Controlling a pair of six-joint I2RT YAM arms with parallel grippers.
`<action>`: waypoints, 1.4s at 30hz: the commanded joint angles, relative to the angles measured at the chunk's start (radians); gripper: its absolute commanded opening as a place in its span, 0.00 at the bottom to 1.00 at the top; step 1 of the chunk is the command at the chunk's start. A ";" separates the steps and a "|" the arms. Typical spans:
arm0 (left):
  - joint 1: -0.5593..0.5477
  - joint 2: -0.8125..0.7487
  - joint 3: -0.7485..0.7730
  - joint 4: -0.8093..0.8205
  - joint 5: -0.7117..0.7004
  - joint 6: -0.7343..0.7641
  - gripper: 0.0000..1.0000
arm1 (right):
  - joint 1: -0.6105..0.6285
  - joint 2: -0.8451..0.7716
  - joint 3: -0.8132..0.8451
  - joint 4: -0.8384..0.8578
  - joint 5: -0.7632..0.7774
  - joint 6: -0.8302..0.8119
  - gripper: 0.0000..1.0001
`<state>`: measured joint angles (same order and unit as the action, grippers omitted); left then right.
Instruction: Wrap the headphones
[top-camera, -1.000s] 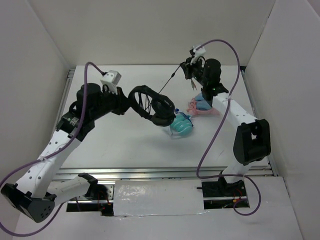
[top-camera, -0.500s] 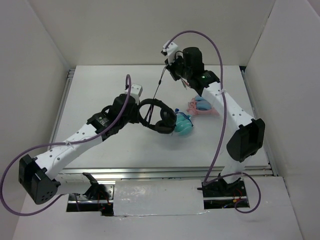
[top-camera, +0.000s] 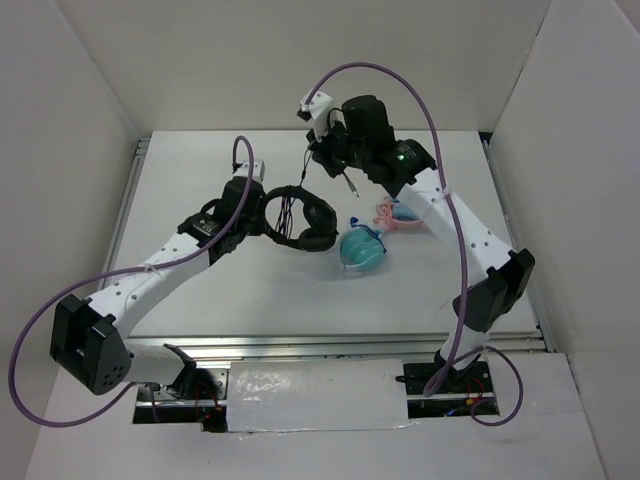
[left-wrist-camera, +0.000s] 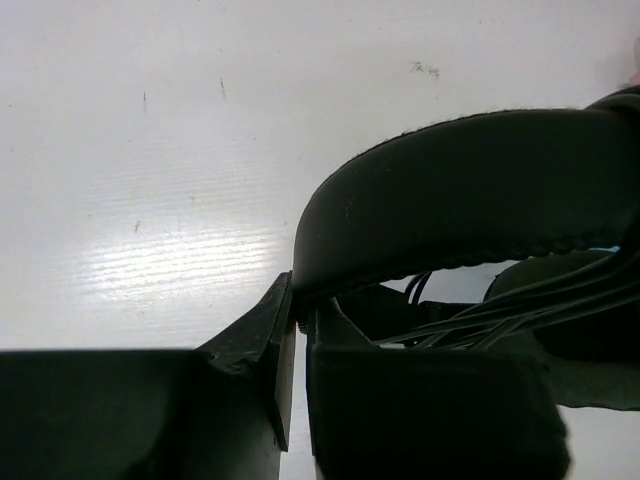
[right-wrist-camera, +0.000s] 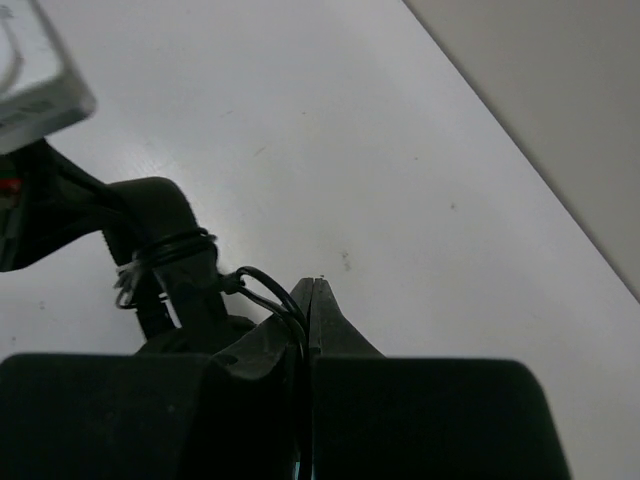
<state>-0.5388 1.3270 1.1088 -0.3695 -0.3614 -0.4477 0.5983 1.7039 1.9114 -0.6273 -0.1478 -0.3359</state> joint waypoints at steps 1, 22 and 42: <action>-0.001 0.015 0.017 -0.092 -0.004 0.018 0.00 | 0.040 -0.075 0.086 0.069 0.004 0.003 0.00; 0.025 0.055 0.043 -0.143 -0.068 -0.083 0.00 | 0.178 0.027 0.167 -0.018 0.176 0.052 0.00; 0.152 0.133 0.230 -0.175 0.052 -0.229 0.00 | 0.359 0.101 -0.109 0.166 0.259 0.458 0.00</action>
<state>-0.4030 1.5036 1.3350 -0.5903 -0.3279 -0.6331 0.9348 1.7439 1.7355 -0.4931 0.0078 0.0212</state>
